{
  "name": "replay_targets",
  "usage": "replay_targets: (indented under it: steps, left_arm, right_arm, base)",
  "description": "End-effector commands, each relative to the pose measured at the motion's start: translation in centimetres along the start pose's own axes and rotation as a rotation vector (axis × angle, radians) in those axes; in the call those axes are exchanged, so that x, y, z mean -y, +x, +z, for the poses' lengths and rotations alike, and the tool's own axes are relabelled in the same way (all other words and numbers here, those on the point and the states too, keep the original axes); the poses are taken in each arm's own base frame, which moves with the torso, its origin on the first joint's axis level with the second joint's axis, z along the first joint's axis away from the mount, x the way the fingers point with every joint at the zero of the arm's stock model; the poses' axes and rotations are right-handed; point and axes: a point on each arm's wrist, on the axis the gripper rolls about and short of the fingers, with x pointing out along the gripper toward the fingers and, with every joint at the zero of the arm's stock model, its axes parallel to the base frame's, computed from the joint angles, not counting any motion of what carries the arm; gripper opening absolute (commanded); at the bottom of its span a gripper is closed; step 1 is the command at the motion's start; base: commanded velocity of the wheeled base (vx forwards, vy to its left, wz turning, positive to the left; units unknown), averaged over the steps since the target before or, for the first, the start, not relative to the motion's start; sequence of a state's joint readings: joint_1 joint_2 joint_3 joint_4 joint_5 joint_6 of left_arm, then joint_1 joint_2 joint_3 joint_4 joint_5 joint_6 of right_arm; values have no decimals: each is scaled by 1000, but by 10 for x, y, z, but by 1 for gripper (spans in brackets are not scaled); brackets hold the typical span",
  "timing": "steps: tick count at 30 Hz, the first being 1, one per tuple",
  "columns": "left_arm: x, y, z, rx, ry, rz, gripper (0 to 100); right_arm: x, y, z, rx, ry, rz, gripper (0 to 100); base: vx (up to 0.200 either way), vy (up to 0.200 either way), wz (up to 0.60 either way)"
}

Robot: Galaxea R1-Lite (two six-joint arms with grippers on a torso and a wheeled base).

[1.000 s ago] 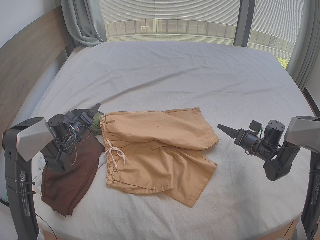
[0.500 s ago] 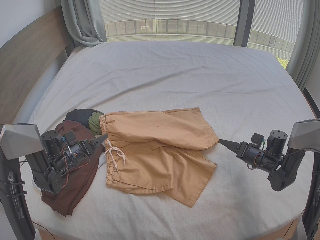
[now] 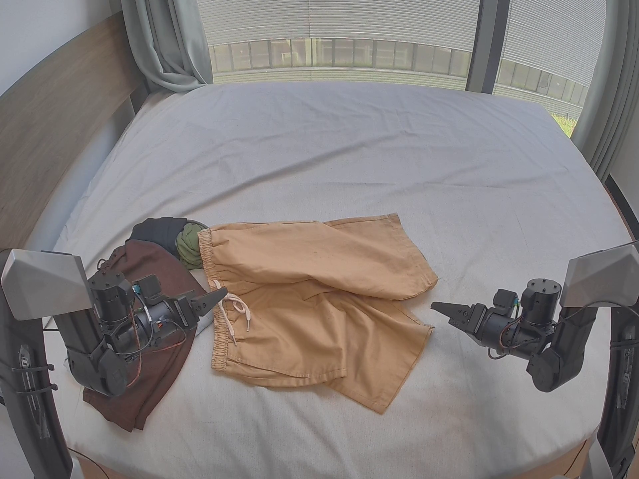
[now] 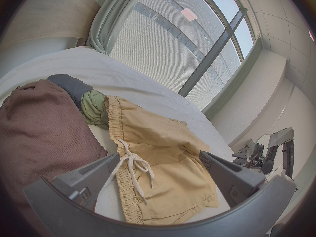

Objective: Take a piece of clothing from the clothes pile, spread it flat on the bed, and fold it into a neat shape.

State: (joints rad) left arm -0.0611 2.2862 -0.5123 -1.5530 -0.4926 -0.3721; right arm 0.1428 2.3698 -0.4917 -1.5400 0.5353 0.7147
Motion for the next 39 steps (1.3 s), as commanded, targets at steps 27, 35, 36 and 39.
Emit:
replay_targets:
  steps: [27, 35, 36, 39]
  left_arm:
    - [-2, 3, -8, -25, -10, 2, 100]
    - [1, 4, -10, -32, -9, -5, 100]
    - [1, 4, -10, -32, -9, -5, 100]
    - [1, 4, -10, -33, -10, -5, 100]
  right_arm:
    - [25, 49, -19, 22, 124, -48, 100]
    - [29, 54, -19, 32, 121, -48, 0]
    - [29, 54, -19, 32, 121, -48, 0]
    - [30, 55, -16, 45, 117, -44, 0]
  base:
    - [0, 0, 0]
    - [0, 0, 0]
    - [0, 0, 0]
    - [0, 0, 0]
